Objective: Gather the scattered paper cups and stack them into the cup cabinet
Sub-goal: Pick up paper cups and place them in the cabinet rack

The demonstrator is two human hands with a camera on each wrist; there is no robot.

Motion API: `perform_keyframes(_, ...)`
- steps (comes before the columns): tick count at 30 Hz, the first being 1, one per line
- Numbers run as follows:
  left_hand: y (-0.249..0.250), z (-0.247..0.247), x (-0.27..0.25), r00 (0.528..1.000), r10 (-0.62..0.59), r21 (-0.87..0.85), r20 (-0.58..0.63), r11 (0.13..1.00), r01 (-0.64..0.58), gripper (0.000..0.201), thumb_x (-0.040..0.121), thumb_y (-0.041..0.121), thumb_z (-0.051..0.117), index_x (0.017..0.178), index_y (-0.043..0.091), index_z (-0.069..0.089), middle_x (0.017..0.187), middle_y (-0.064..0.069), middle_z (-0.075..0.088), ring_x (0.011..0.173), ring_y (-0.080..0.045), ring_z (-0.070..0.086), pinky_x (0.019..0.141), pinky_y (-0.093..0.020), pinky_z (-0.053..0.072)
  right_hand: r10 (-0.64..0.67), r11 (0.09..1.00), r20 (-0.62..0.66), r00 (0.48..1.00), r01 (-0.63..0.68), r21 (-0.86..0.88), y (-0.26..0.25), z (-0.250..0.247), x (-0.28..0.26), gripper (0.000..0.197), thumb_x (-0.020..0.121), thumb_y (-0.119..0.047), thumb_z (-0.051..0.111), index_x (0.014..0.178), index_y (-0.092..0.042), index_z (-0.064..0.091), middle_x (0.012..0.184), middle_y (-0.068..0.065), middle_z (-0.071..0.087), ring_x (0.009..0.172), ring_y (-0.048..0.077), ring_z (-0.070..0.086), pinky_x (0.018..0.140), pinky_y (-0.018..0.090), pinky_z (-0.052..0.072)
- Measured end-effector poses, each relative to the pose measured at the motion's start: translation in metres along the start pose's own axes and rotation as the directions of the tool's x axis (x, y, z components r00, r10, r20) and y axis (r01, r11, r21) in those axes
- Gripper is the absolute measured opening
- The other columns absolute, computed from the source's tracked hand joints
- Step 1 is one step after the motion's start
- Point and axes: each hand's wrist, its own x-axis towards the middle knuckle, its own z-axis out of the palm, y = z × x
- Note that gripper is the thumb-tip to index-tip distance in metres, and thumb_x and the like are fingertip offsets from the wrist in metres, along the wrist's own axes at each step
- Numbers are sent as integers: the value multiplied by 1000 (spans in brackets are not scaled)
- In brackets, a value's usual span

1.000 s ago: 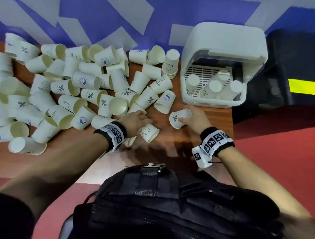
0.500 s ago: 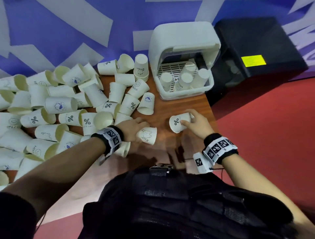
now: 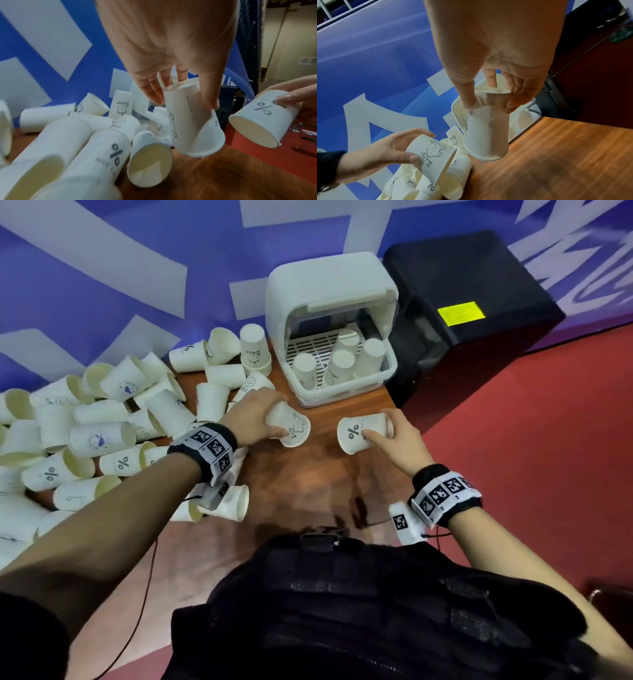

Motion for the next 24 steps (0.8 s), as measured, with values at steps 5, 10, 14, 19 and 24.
perform_keyframes(5,17,-4,20,994,26,41,-103,999,-22,69,77,38,76,137,20,46,134,-8,48,125,-27,37,107,-37,27,-58,997,-32,998,59,41,9,-18,0,56,83,-30,71,133,-16,49,127,2,58,117,19,53,99,36,42)
perform_keyframes(10,42,-5,42,970,-28,34,-241,999,37,69,78,36,74,138,18,44,134,-8,48,125,-27,36,105,-39,30,-73,996,-54,996,76,54,23,-36,9,63,81,-42,68,138,-25,45,131,1,54,121,18,50,103,38,40)
perform_keyframes(14,63,-3,63,938,-147,-20,-313,989,149,69,78,33,74,135,14,39,128,-14,48,123,-29,38,98,-41,38,-84,996,-51,995,86,34,30,-56,26,63,87,-31,67,143,-24,41,132,8,49,122,20,46,96,24,32)
perform_keyframes(19,76,0,87,892,-187,20,-412,977,214,59,81,29,72,130,12,44,129,-10,49,122,-28,36,97,-38,35,-186,982,-43,982,187,15,33,-80,65,60,84,-27,71,138,-20,45,127,9,51,120,21,47,92,19,30)
perform_keyframes(24,79,7,109,868,-145,111,-474,969,222,52,83,21,69,129,9,48,129,-13,51,117,-34,40,100,-38,32,-360,930,-122,925,366,32,27,-97,104,57,81,-22,73,133,-14,50,126,7,52,119,18,48,99,21,36)
